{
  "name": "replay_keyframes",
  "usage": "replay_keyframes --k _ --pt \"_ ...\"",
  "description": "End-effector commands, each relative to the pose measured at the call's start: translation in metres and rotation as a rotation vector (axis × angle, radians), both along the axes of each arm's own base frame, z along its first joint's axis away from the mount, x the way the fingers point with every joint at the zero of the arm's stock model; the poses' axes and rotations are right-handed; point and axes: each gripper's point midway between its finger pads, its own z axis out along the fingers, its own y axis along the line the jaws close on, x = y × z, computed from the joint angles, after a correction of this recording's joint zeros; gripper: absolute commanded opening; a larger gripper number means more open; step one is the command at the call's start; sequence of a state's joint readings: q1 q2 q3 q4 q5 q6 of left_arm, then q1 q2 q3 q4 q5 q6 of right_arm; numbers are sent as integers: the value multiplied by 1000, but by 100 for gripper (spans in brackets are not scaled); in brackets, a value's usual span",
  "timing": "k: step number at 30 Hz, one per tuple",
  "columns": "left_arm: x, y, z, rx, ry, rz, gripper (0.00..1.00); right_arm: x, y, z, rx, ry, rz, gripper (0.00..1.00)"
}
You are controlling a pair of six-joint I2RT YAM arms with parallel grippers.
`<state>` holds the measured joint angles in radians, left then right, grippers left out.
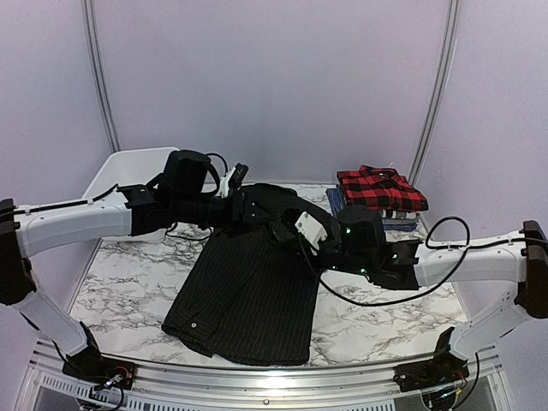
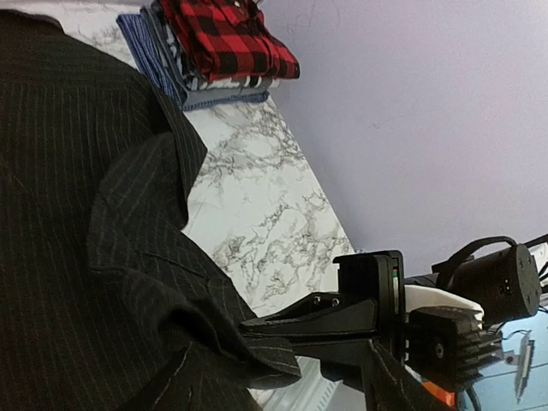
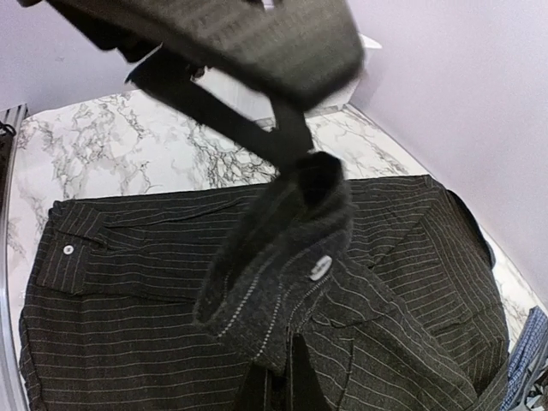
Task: Fold and stack the long sleeve shirts
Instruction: Pass from the left arm to the right, then pass from the right arm to the left
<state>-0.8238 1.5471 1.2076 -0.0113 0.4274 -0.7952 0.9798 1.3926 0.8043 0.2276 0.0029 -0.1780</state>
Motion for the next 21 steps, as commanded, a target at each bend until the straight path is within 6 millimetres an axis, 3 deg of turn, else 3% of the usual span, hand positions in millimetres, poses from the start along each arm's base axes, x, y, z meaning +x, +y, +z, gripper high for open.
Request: replay_keyframes --k 1,8,21 --pt "-12 35 12 228 -358 -107 68 -14 8 37 30 -20 101 0" --pt "-21 54 5 428 -747 -250 68 -21 13 47 14 -21 162 0" --pt "-36 32 -8 638 -1146 -489 75 -21 14 44 -24 -11 174 0"
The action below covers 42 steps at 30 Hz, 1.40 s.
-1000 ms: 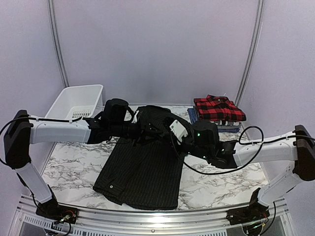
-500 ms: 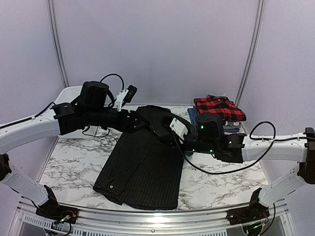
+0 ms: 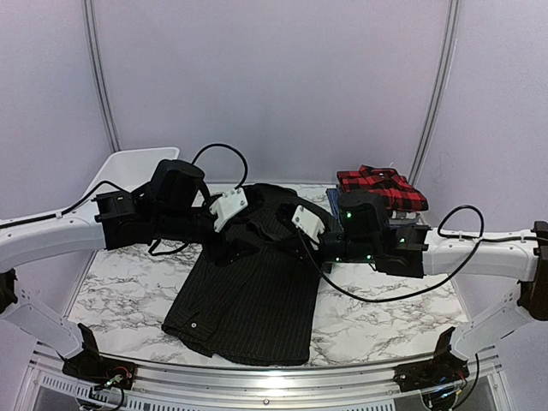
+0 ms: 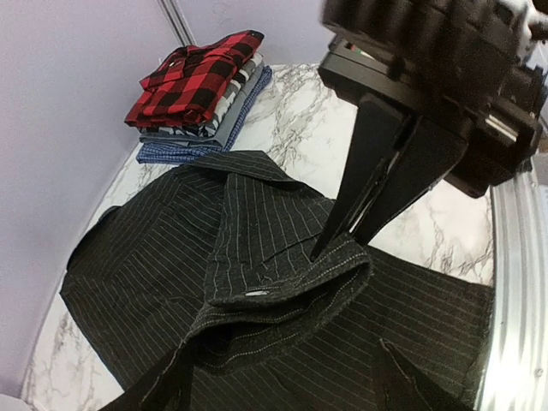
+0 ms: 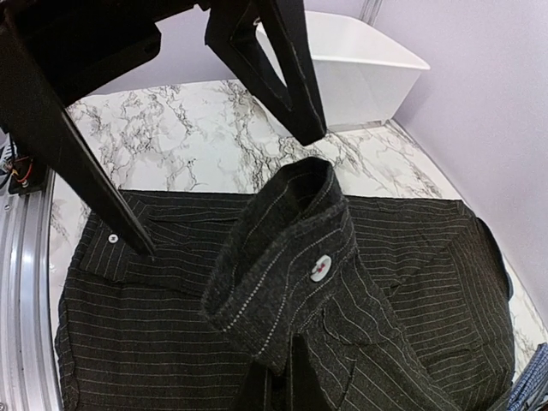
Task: Fold and stack the long sleeve shirts
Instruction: Pass from the right arm to the left
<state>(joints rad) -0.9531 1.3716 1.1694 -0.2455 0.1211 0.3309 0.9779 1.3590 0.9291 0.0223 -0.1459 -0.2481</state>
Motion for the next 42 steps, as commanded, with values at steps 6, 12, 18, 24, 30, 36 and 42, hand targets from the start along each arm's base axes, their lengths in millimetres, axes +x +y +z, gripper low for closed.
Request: replay_keyframes --k 6,12,18,24,30,36,42 --pt "6 -11 -15 178 -276 -115 75 1 3 14 15 -23 13 0" --pt "8 -23 -17 176 -347 -156 77 1 3 11 7 -21 12 0" --pt "17 -32 -18 189 -392 -152 77 3 1 10 3 -24 2 0" --pt "8 -38 -27 190 -378 -203 76 7 -2 9 0 -32 -28 0" --pt "6 -43 -41 195 -326 -202 66 9 -3 12 17 -31 -47 0" --pt "8 -45 -44 193 -301 -181 50 10 -7 13 26 -34 -64 0" --pt "19 -43 -48 206 -300 -119 30 11 -10 15 39 -38 -80 0"
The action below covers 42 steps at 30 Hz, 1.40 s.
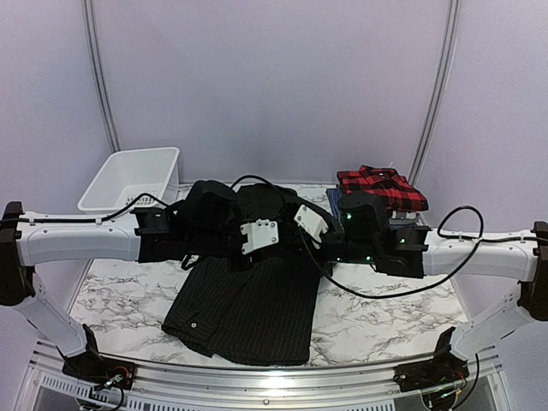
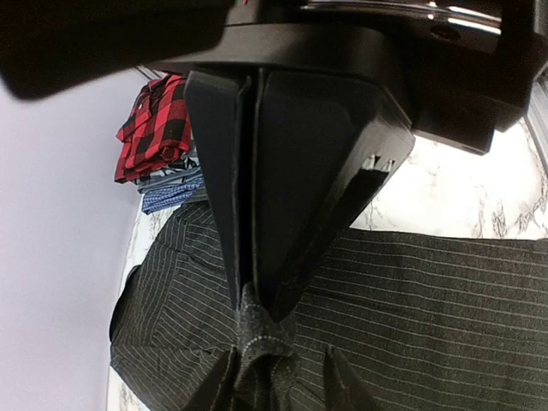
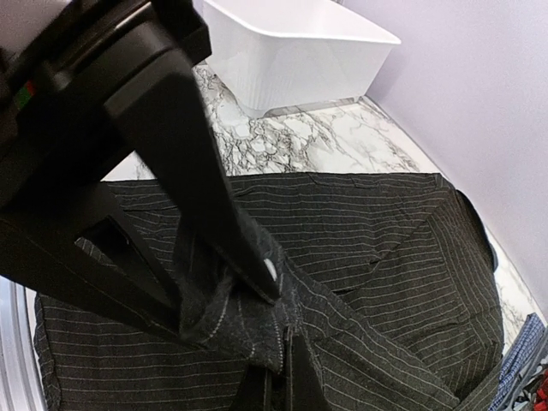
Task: Fold and stack the long sleeve shirts
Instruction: Pass from the right arm to the left, then move the right arm to the center of the board with the 1/3-folded shirt.
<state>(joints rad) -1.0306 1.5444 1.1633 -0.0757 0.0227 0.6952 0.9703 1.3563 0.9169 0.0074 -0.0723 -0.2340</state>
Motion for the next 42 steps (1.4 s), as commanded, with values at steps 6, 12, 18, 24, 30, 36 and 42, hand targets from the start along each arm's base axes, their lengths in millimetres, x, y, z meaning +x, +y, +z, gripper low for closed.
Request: replay_keyframes --k 6,12,18,24,30,36,42 --pt "20 -3 10 -50 17 125 0 5 -1 20 66 -37 -32 0" --pt "25 -2 45 -193 46 165 0 41 -40 37 129 -53 -286 38" --pt "61 16 85 -361 124 407 0 70 -89 50 208 -25 -499 61" --pt "106 45 113 -547 461 658 0 93 -135 46 261 32 -721 65" --pt "141 89 126 -737 712 808 0 102 -157 28 294 112 -787 66" --pt "165 119 123 -802 773 916 0 96 -152 1 248 208 -766 65" --pt "173 137 109 -792 773 986 0 65 -135 -54 187 441 -685 61"
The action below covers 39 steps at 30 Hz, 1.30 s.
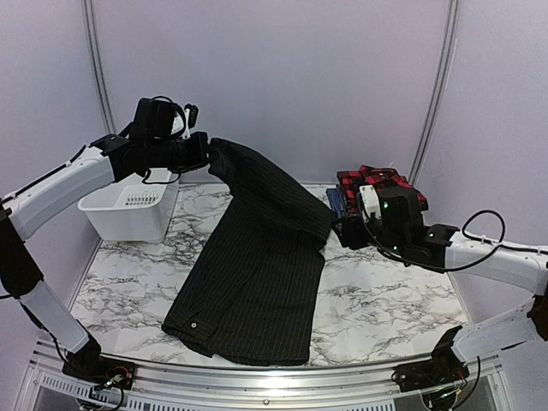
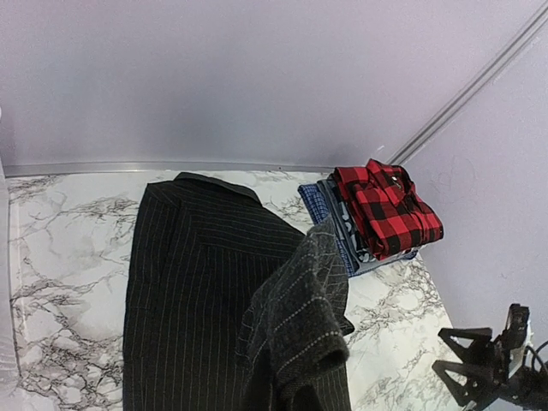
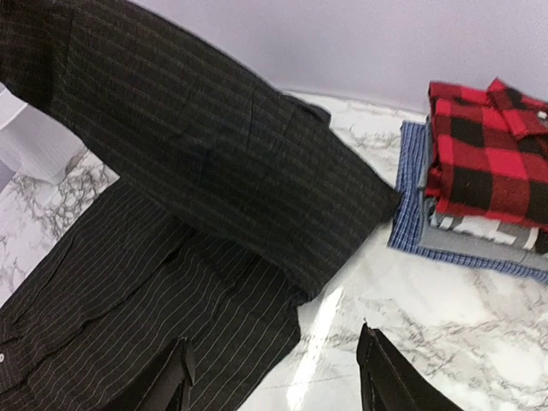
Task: Fold and stack the long sleeve shirts
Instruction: Move the right arm to the center of the board with the 1/3-folded shirt.
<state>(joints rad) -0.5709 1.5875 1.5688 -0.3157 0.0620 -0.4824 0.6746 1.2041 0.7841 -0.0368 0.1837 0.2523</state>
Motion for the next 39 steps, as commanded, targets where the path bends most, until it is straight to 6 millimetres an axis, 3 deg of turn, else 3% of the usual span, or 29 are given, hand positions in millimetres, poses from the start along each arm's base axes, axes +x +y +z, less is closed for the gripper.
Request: replay_keyframes --k 1,4,7,12,18,24,32,36,39 --pt "4 7 -19 10 69 25 0 -31 13 -51 45 216 70 61" --pt "6 10 -63 62 148 24 0 -39 16 -75 38 279 49 59" --pt "5 4 -108 110 230 -17 0 -25 20 -79 42 291 -6 54" --pt "1 -1 -166 144 329 -47 0 37 19 -74 113 275 -103 48" --pt "-6 8 -219 182 393 -14 0 96 14 -113 157 337 -170 51" --pt "-18 15 -251 161 437 17 0 125 9 -150 137 396 -213 47" --pt "-44 27 -274 58 491 100 0 166 20 -175 53 414 -204 23" --pt "-57 23 -279 -19 498 145 0 202 12 -185 19 401 -204 19" --pt "-60 17 -276 -62 489 170 0 234 6 -180 0 377 -208 17"
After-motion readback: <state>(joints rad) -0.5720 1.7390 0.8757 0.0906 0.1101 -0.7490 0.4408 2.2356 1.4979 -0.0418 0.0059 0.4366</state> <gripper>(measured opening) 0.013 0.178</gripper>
